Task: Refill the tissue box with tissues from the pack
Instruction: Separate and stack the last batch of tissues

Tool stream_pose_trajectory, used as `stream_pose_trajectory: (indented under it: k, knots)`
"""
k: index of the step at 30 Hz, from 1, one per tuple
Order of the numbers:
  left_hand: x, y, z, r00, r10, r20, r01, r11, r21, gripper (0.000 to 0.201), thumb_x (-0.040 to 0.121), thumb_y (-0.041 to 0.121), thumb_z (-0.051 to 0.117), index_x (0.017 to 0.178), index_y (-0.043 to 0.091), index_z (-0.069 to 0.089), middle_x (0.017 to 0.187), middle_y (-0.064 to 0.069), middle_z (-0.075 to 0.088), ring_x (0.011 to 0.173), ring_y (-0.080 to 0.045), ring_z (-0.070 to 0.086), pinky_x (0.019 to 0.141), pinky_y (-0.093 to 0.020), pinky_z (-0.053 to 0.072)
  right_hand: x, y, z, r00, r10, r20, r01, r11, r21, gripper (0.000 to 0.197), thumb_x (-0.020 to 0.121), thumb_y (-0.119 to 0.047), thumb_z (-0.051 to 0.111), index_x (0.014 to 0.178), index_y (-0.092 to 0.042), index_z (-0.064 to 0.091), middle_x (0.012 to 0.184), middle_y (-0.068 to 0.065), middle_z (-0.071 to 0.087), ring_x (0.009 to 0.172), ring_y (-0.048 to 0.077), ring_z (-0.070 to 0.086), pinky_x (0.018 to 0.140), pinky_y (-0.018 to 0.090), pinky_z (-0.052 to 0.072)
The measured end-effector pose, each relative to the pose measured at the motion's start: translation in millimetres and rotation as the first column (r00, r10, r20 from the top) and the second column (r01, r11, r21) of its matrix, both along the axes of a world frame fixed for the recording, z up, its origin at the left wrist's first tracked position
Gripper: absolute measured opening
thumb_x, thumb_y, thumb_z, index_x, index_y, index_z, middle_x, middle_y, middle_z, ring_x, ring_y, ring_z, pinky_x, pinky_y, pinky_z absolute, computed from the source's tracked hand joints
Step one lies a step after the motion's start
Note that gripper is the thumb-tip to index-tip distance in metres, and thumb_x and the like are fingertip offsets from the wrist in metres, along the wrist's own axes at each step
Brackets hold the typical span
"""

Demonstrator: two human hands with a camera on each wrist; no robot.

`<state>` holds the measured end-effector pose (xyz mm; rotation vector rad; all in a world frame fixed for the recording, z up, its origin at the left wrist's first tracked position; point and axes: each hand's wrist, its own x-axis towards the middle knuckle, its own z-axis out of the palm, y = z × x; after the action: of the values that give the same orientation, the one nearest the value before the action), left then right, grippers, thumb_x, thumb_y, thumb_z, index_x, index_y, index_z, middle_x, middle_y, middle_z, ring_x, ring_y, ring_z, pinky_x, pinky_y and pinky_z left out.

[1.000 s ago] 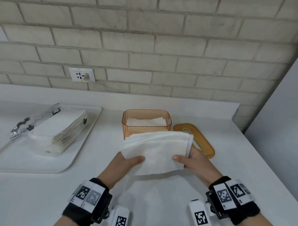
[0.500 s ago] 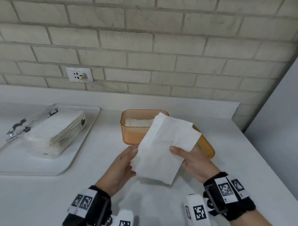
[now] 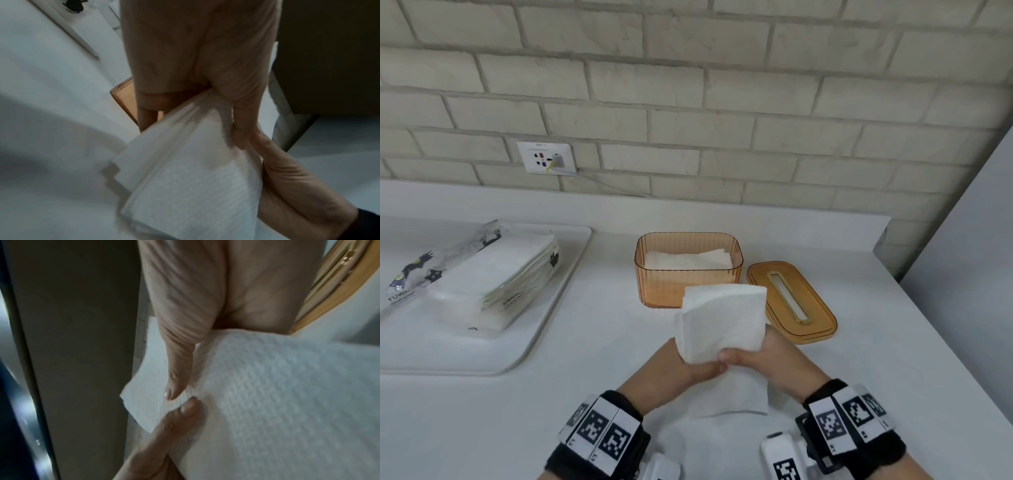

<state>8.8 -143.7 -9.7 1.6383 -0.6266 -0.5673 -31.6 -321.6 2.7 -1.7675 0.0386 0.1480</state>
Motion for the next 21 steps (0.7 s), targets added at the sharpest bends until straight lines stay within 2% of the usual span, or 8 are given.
stream_pose_trajectory:
  k: [2,4,7,11,14,17,19,21]
  knots:
    - [-0.5,-1.4,3.7,0.998,0.028,0.05,-0.027,0.999,-0.018,0.04,0.073,0.041,0.068,0.112,0.034,0.061,0.114,0.003,0.068,0.107,-0.009,0.063,0.097,-0.039,0.051,1.1,1.0,4.5,0.999,-0.005,0.033,0.006,1.0,-0.019,0.033,0.072,-0.016,0.076,0.098,-0.028,0.06,0.094,-0.01,0.068,0.082,-0.009,0.064,0.066,0.009,0.048]
    - [-1.4,0.7,6.0,0.994,0.063,0.087,-0.06,0.997,-0.045,0.039,0.073,0.045,0.067,0.11,0.032,0.063,0.111,0.005,0.069,0.104,-0.01,0.065,0.094,-0.038,0.053,0.1,0.7,6.7,0.996,-0.014,0.091,0.014,1.0,-0.001,0.035,0.071,-0.012,0.077,0.097,-0.029,0.06,0.091,-0.012,0.069,0.084,-0.009,0.064,0.068,0.009,0.048]
    - [-2.1,8.2,0.7,0.997,0.075,0.035,-0.073,0.996,-0.052,0.043,0.075,0.041,0.07,0.116,0.029,0.065,0.113,0.007,0.07,0.106,-0.01,0.066,0.094,-0.034,0.052,-5.1,-0.4,0.4,0.994,-0.003,0.111,-0.001,1.0,0.031,0.039,0.069,-0.013,0.076,0.102,-0.029,0.063,0.097,-0.008,0.073,0.096,0.003,0.066,0.08,0.019,0.052]
    - [-5.3,7.5,-6.7,0.998,0.048,-0.029,-0.046,0.998,0.041,0.036,0.08,0.027,0.074,0.113,0.035,0.063,0.113,0.012,0.07,0.106,-0.005,0.065,0.095,-0.027,0.051,-9.2,-1.5,-18.4,0.999,0.018,0.038,-0.02,0.999,0.039,0.048,0.065,-0.036,0.081,0.11,-0.026,0.064,0.11,-0.001,0.071,0.106,0.011,0.065,0.095,0.033,0.051]
    - [-5.9,4.0,1.3,0.999,0.037,-0.02,-0.036,0.999,0.028,0.036,0.085,0.019,0.071,0.116,0.034,0.06,0.114,0.015,0.068,0.107,-0.003,0.063,0.094,-0.024,0.051,-6.2,0.0,-14.2,0.999,-0.006,0.047,0.003,0.998,0.059,0.066,0.056,-0.053,0.08,0.111,-0.02,0.063,0.108,-0.001,0.071,0.102,0.011,0.066,0.088,0.028,0.053]
    - [-3.7,5.5,10.1,0.994,0.105,0.017,-0.104,0.994,-0.013,0.03,0.089,0.025,0.065,0.118,0.032,0.06,0.114,0.015,0.069,0.107,-0.005,0.064,0.092,-0.025,0.052,-4.8,-4.4,-2.9,0.998,-0.009,0.07,0.005,0.998,0.061,0.061,0.061,-0.048,0.079,0.112,-0.02,0.061,0.104,-0.005,0.072,0.098,0.008,0.067,0.08,0.022,0.053]
    - [-5.2,5.7,10.7,0.971,0.227,-0.072,-0.234,0.967,-0.105,0.028,0.088,0.027,0.064,0.116,0.03,0.061,0.111,0.013,0.071,0.104,-0.009,0.066,0.088,-0.027,0.054,-7.1,-11.1,-7.2,0.999,-0.007,0.048,0.004,0.997,0.075,0.07,0.054,-0.052,0.08,0.113,-0.02,0.06,0.108,-0.005,0.071,0.101,0.01,0.066,0.085,0.026,0.054]
    - [-8.0,1.0,9.4,0.92,0.28,-0.275,-0.346,0.909,-0.233,0.032,0.088,0.026,0.063,0.12,0.023,0.061,0.113,0.006,0.071,0.105,-0.014,0.067,0.091,-0.036,0.053,-11.4,-13.1,-16.9,1.0,0.0,-0.012,0.002,0.993,0.12,0.075,0.049,-0.052,0.084,0.112,-0.017,0.062,0.109,-0.001,0.071,0.103,0.015,0.066,0.088,0.029,0.053]
